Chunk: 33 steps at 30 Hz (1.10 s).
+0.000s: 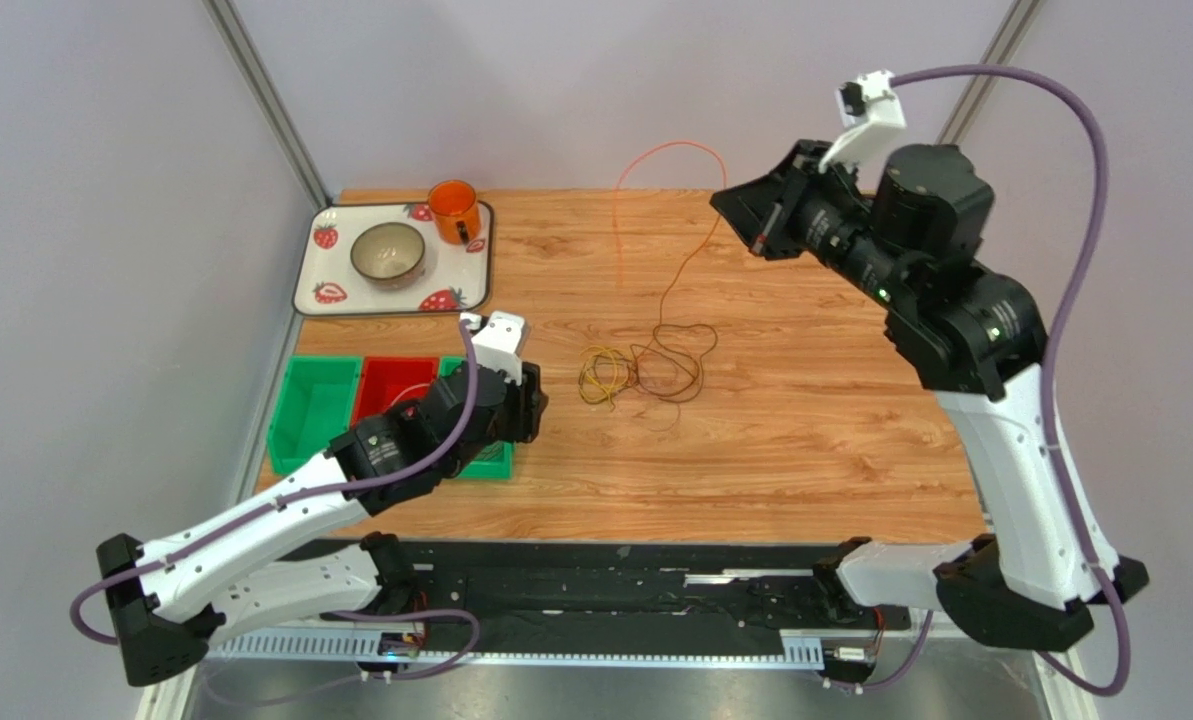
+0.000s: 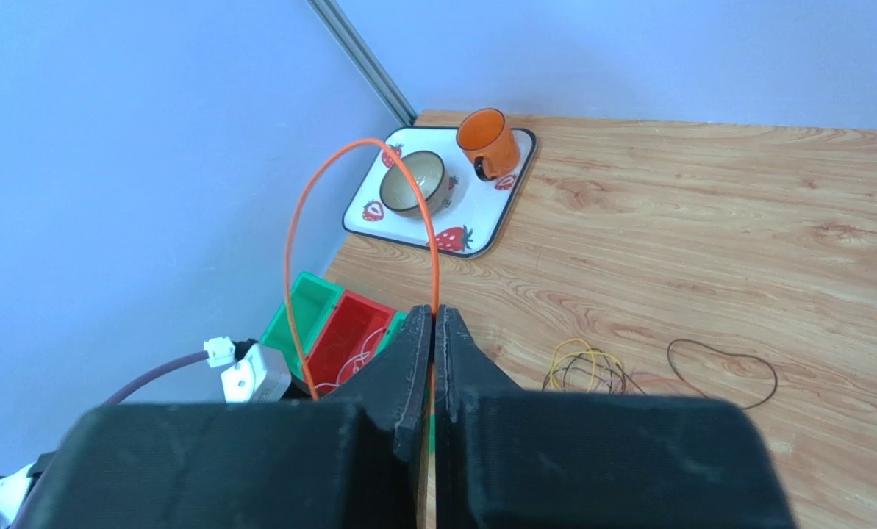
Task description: Untangle the cables
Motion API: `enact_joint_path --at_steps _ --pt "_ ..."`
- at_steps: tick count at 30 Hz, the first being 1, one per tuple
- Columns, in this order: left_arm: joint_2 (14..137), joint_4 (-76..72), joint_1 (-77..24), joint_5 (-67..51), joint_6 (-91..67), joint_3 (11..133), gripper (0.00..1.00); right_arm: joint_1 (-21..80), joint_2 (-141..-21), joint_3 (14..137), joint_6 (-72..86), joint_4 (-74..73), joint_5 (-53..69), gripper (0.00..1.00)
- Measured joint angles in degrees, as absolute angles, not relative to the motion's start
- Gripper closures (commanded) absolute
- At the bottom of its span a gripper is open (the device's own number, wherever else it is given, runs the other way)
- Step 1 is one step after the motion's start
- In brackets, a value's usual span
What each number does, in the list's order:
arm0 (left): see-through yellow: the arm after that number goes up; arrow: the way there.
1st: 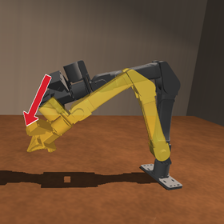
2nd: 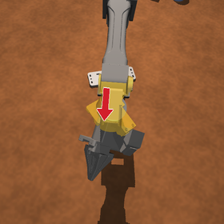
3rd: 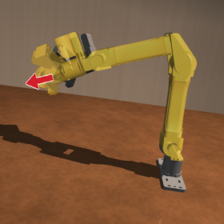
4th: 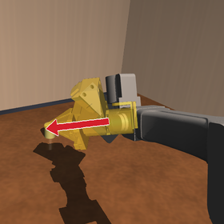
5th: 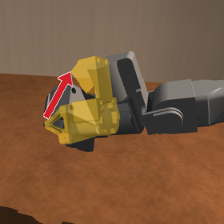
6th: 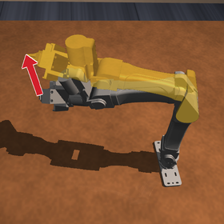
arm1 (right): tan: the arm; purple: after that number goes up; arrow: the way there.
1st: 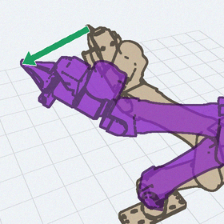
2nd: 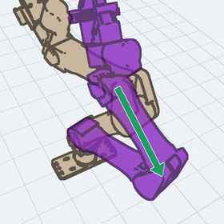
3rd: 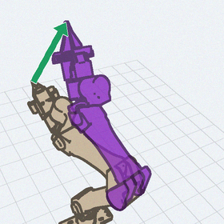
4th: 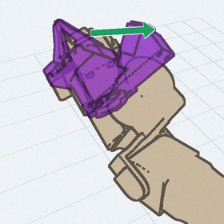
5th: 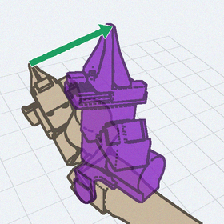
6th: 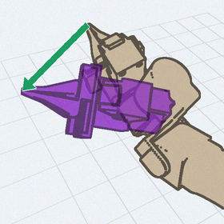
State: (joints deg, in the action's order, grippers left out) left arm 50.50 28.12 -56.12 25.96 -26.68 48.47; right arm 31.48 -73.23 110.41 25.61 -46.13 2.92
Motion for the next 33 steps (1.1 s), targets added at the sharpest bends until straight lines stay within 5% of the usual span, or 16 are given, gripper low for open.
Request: enact_joint_path --at_steps 9,12,15,16,19,33 --pt "47.1 24.0 -56.1 17.7 -24.6 44.3 0.45 31.4 -64.8 85.7 30.3 -43.9 -6.3 1.0" --pt "48.8 21.3 -56.2 14.8 -24.0 42.9 0.45 29.9 -67.2 72.9 33.8 -43.8 -9.1 0.89" --pt "51.0 20.3 -56.2 13.1 -23.7 42.2 0.45 28.3 -70.3 62.1 36.4 -44.2 -9.4 0.57" --pt "51.7 20.0 -56.2 12.6 -23.6 42.1 0.45 28.0 -71.0 59.4 37.0 -44.2 -9.2 0.34" --pt "53.9 18.5 -56.2 11.2 -23.1 42.0 0.45 27.8 -71.2 56.0 37.6 -44.7 -7.6 0.12" --pt "70.3 12.4 -62.2 8.9 -21.1 43.4 0.47 27.5 -75.1 61.7 34.1 -46.6 -7.3 0.1"
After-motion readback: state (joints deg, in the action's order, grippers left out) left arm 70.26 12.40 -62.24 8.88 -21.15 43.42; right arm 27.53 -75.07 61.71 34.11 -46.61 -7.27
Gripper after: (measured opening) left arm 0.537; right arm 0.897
